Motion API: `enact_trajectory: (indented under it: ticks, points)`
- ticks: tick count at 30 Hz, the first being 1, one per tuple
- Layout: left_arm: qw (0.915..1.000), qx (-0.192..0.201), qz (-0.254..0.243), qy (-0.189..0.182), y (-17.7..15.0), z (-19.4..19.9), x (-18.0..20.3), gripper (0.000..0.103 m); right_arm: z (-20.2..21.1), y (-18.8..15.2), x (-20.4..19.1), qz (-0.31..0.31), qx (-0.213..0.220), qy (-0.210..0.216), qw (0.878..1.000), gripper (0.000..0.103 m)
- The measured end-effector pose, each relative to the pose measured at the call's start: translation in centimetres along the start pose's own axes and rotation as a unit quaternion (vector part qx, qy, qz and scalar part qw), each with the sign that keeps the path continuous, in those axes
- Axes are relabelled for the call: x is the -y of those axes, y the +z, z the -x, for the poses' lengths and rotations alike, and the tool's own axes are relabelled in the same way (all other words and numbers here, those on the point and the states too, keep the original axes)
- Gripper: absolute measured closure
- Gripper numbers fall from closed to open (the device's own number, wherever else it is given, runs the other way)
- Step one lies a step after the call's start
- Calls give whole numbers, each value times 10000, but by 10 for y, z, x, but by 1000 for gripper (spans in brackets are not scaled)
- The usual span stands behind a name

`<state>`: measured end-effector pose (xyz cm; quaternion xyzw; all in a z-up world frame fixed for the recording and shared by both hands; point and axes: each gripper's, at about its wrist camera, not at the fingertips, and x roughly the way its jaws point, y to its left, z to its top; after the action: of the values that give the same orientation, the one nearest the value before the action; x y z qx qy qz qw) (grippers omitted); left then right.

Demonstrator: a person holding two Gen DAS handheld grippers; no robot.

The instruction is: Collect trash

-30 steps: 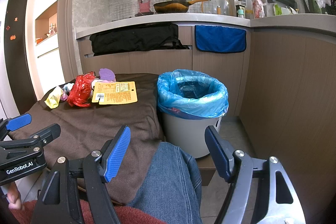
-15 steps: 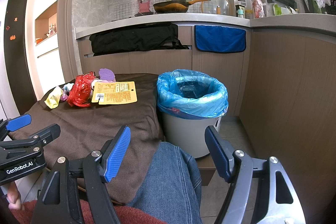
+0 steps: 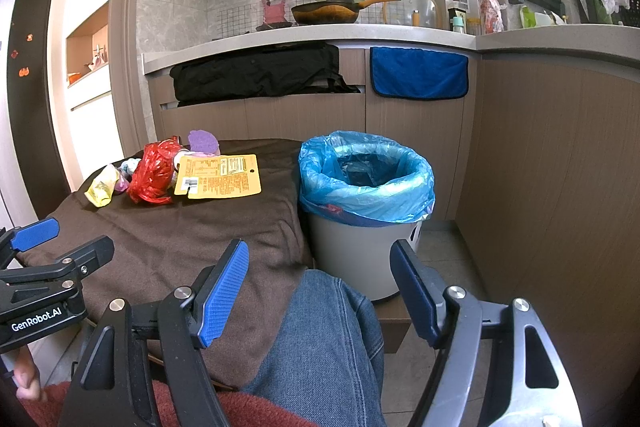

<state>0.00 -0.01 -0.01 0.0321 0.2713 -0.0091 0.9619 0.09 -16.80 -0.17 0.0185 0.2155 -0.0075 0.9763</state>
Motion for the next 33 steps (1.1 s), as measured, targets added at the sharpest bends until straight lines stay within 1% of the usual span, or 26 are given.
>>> enact_trajectory:
  ticks: [27,33]
  points:
    - [10000,-4,8,-8,0,0,0,17,-2,0,2,-17,-26,13,10000,32]
    - [9999,-96,88,-10,2,-3,-4,17,3,2,2,9,2,13,10000,32]
